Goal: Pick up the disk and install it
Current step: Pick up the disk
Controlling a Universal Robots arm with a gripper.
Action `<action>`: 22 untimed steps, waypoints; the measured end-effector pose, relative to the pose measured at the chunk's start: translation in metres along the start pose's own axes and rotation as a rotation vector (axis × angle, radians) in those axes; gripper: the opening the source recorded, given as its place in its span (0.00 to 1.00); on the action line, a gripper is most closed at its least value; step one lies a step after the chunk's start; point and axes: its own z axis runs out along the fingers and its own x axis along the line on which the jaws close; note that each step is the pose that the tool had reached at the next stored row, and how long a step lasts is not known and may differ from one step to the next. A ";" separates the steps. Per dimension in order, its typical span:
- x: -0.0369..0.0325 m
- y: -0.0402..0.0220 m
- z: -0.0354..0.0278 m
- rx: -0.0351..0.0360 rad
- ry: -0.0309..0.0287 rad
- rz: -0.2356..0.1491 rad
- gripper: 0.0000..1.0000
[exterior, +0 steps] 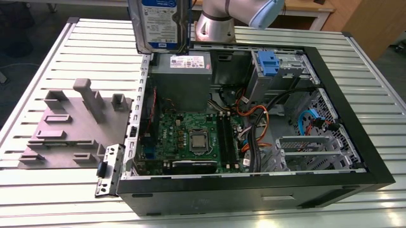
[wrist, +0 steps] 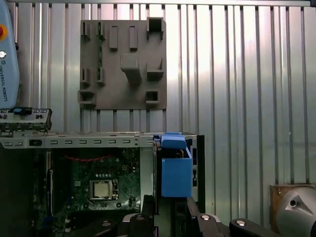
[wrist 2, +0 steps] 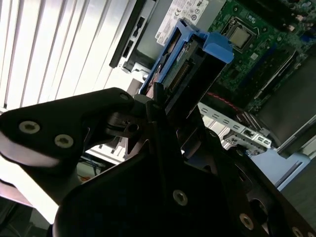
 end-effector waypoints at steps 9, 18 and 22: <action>-0.0009 -0.0358 -0.0007 0.0001 -0.0001 0.000 0.35; -0.0017 -0.0708 -0.0015 0.0000 0.0000 0.000 0.35; -0.0022 -0.0873 -0.0018 0.0000 0.0000 0.000 0.35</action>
